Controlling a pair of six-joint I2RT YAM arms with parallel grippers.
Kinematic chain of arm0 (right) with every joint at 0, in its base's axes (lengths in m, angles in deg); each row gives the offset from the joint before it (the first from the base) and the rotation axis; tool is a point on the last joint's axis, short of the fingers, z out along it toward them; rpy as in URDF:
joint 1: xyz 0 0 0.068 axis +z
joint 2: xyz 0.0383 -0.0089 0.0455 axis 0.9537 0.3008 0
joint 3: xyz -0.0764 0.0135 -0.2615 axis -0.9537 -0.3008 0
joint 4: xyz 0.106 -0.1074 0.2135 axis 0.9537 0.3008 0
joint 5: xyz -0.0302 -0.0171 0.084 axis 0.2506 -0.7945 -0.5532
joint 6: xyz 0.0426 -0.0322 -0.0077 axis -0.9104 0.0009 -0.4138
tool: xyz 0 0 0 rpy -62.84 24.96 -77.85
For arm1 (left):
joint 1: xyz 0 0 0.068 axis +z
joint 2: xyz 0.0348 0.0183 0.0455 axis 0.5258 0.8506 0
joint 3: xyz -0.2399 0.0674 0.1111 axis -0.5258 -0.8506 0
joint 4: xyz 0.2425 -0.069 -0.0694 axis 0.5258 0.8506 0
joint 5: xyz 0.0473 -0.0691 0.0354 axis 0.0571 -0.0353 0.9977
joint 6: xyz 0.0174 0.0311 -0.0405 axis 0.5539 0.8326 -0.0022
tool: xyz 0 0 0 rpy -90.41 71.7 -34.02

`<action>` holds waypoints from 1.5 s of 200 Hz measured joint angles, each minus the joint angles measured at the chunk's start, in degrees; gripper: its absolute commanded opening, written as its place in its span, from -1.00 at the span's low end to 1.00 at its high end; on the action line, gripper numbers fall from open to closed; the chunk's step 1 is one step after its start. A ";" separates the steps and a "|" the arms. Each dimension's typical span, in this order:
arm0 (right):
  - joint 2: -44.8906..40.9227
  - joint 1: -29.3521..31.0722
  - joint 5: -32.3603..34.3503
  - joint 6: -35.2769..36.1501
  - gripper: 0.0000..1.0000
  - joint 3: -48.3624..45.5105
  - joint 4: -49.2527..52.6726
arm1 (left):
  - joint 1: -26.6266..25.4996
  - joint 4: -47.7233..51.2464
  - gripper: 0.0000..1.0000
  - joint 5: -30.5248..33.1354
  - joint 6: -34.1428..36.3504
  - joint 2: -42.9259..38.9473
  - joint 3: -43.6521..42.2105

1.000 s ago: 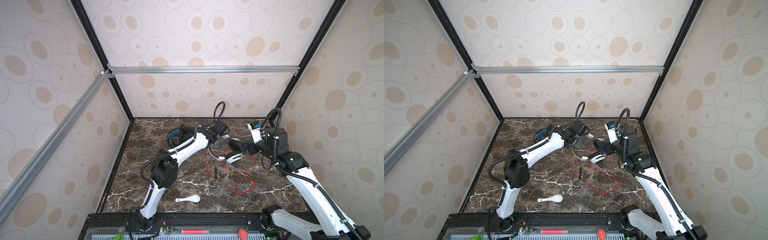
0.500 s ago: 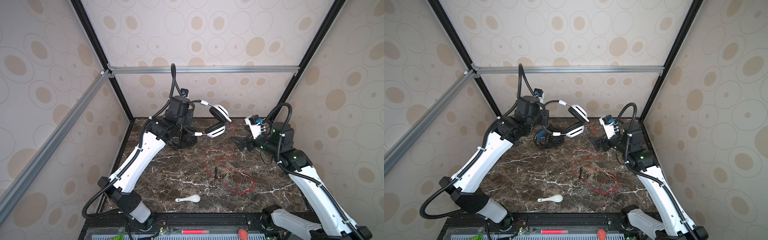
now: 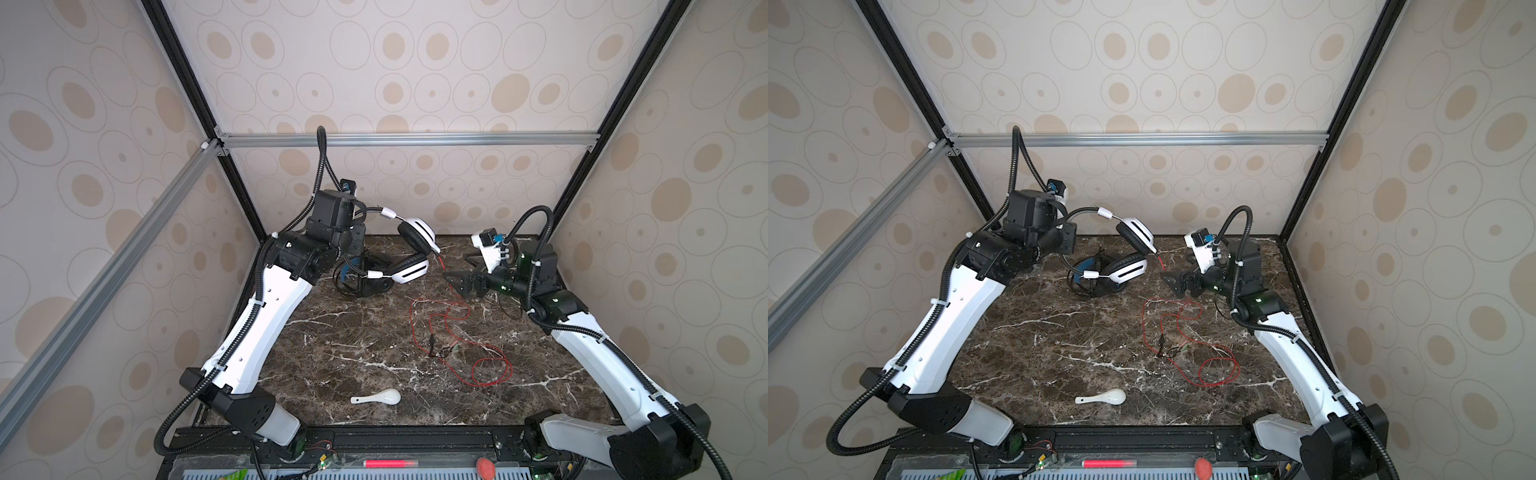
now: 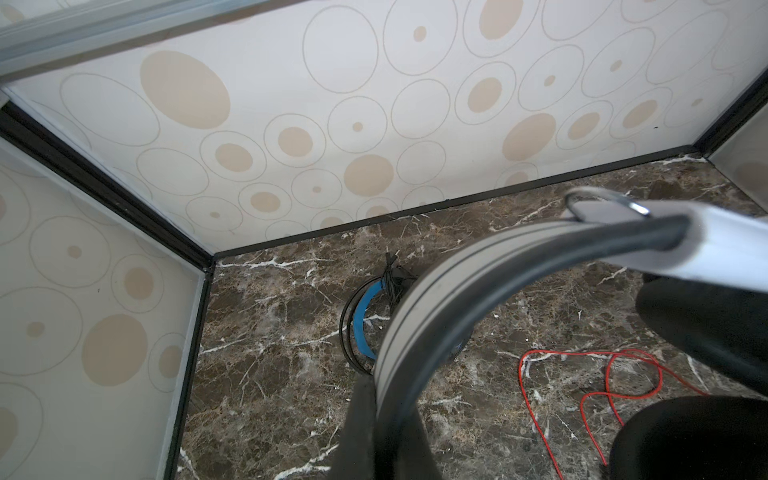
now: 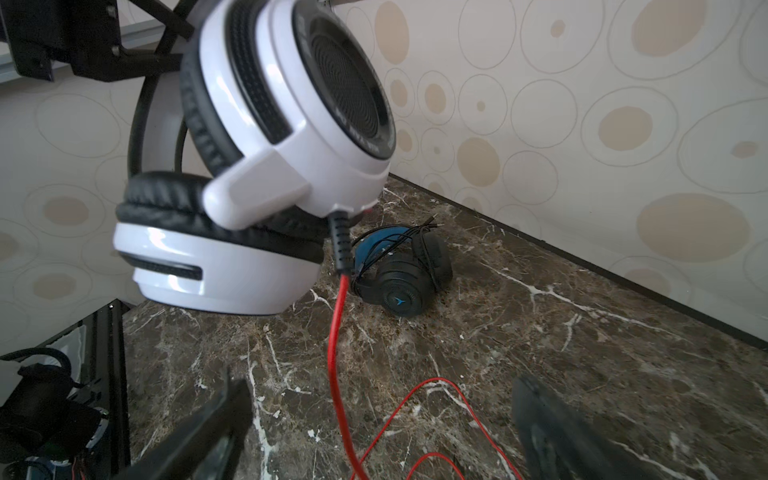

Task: Wrap the headphones
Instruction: 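Grasp the white headset band with the left gripper and lift it up, then hold the white headset aloft with the left gripper while the right gripper rises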

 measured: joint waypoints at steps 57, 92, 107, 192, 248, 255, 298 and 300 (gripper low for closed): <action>2.78 0.44 -0.76 -1.33 0.80 -6.01 -6.05 | 0.70 4.57 -1.00 -2.08 -0.02 4.26 12.41; 5.92 0.46 -0.20 -2.82 0.59 -8.72 -10.05 | 2.49 7.32 -1.00 -4.98 -0.66 5.95 17.86; 7.48 0.46 -0.13 -3.41 0.50 -9.07 -11.85 | 3.72 7.87 -1.00 -6.19 -1.42 6.16 19.08; 12.39 0.46 0.94 -3.58 -0.46 -9.77 -17.05 | 9.14 8.46 -1.00 -11.54 -5.53 6.08 19.52; 11.28 0.46 1.92 -0.20 -1.00 -9.51 -13.68 | 11.89 8.39 -1.00 -12.72 -7.08 6.08 18.71; 10.64 0.48 2.27 0.46 -1.00 -9.33 -12.48 | 11.93 8.39 -1.00 -12.74 -7.13 6.08 18.71; 4.66 4.66 14.12 11.41 -1.00 -1.75 2.80 | 11.93 6.40 -1.00 -11.45 -7.02 5.20 13.94; 4.48 5.11 14.97 12.63 -1.00 -1.03 3.67 | 11.93 6.27 -1.00 -11.41 -6.99 5.11 13.60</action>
